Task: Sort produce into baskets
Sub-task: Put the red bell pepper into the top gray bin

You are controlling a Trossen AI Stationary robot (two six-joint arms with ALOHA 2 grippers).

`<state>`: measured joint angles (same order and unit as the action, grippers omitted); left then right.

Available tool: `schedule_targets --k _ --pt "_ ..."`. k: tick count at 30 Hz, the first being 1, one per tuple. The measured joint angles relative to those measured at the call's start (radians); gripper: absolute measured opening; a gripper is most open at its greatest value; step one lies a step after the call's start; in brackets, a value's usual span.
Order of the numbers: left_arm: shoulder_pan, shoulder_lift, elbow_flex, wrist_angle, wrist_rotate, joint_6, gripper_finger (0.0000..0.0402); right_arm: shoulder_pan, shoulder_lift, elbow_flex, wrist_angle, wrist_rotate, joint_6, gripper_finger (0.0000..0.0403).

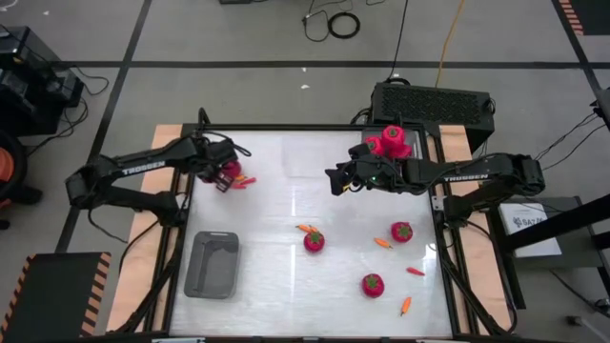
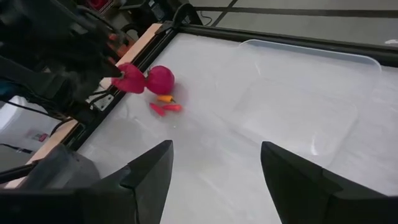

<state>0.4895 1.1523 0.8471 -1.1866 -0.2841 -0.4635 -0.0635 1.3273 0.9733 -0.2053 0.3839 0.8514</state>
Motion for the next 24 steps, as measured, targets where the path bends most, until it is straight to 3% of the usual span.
schedule_targets --k 3,6,9,13,18,24 --pt "-0.025 -0.042 0.07 -0.034 0.039 0.0 0.0009 -0.001 0.0 0.0 0.016 -0.036 0.001 0.0235" --pt "-0.058 -0.093 0.143 -0.013 0.153 0.0 0.0008 0.0 -0.001 0.0 0.017 -0.059 0.004 0.0235" --pt "-0.11 -0.133 0.202 0.081 0.254 -0.016 0.0008 0.0 -0.02 0.0 -0.012 -0.085 0.016 0.0235" --pt "-0.189 -0.147 0.238 0.263 0.291 -0.034 0.0008 0.0 -0.081 0.0 -0.098 -0.079 0.058 0.0235" --pt "-0.26 -0.077 0.238 0.506 0.314 -0.03 0.0007 0.0 -0.191 0.0 -0.287 -0.044 0.154 0.0235" --pt "-0.31 0.107 0.238 0.837 0.412 0.094 0.0007 0.0 -0.3 0.0 -0.442 0.009 0.28 0.0235"
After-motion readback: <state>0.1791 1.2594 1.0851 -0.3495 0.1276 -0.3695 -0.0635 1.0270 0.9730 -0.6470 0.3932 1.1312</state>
